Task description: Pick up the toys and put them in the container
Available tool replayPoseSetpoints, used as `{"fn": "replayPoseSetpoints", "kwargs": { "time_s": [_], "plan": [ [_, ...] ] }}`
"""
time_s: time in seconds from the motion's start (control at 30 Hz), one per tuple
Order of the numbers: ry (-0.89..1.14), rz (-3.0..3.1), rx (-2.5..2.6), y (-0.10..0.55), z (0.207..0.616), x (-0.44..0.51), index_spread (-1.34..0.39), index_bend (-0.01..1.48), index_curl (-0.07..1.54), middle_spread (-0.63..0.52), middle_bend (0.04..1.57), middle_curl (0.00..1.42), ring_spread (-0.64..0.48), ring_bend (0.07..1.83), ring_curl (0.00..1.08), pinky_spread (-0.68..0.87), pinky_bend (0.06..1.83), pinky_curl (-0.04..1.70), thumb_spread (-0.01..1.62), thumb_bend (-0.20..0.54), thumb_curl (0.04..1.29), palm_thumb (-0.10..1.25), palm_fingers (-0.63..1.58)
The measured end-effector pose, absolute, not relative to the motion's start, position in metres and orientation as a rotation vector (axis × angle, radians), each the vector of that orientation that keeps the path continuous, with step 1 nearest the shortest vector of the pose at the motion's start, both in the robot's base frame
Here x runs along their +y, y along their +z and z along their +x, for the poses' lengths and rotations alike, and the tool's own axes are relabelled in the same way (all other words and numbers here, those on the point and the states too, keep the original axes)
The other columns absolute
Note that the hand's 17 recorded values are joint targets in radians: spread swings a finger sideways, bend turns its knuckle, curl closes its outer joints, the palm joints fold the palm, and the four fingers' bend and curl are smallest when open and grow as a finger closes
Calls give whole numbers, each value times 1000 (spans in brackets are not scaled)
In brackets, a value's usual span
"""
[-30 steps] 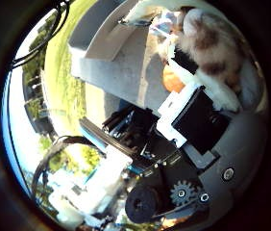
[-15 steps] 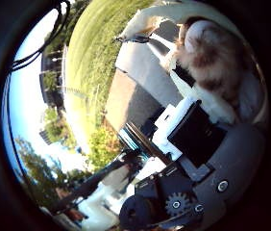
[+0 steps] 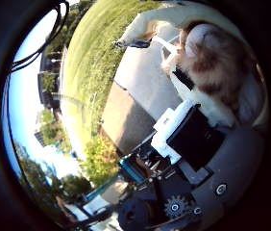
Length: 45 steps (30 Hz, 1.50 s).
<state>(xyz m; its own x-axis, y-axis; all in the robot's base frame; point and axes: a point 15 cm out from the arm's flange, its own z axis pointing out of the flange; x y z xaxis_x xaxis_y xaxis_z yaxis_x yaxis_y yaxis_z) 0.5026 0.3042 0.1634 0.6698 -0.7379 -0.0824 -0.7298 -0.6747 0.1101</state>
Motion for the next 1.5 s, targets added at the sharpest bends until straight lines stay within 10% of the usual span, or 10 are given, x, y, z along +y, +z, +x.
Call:
{"fn": "replayPoseSetpoints", "kwargs": {
  "time_s": [0.4, 0.97, 1.3, 1.5],
  "plan": [
    [-145, 2802, -1335, 138, 529, 294, -370, 839, 101, -50, 292, 633, 157, 843, 587, 365, 969, 873, 1178, -25, 545, 821, -32],
    [-289, 2662, -1395, 225, 510, 165, -388, 369, 176, 40, 130, 352, 268, 404, 337, 445, 488, 531, 1162, -26, 507, 769, -95],
    [-464, 2492, -1530, 185, 436, 15, -394, 259, 225, 40, 123, 278, 265, 332, 317, 424, 415, 441, 1202, -22, 483, 758, -47],
    [-229, 2505, -1485, 134, 442, -36, -382, 280, 268, 50, 136, 258, 257, 326, 319, 420, 394, 404, 1199, -21, 475, 770, 1]
  ]
}}
